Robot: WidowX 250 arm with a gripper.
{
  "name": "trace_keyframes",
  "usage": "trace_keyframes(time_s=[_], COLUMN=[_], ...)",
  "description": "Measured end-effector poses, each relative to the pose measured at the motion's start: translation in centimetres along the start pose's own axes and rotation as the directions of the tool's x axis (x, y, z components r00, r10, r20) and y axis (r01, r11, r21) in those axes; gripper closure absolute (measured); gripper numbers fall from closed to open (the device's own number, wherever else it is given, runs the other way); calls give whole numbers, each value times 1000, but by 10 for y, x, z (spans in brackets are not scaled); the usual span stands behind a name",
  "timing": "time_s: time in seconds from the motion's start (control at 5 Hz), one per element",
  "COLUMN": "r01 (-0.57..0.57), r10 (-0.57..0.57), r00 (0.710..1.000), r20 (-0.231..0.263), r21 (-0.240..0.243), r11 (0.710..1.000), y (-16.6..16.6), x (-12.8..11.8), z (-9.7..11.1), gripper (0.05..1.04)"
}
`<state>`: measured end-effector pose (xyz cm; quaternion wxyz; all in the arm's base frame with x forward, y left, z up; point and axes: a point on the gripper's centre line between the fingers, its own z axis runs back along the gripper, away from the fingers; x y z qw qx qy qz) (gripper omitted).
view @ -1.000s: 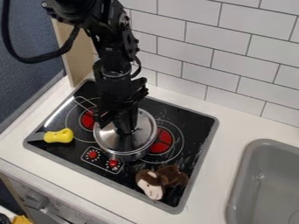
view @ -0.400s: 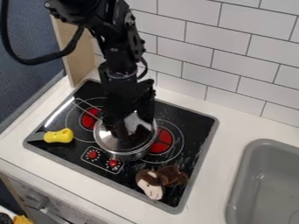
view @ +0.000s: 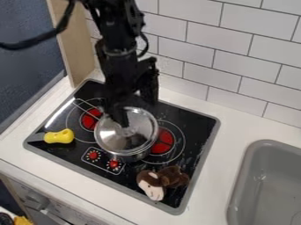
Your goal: Put a cover the silver pot
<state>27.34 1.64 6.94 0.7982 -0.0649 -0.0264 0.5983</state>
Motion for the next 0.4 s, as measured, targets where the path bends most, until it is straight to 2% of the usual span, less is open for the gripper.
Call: trace_keyframes(time_s=[0.2,0.4], r01=[42,42], r10=[-42,-42], r00=[999,999], r20=[22,22], r21=[7,7], r11=[999,999], y=[1,1], x=[-3,-3], z=[12,12], gripper=[83,83])
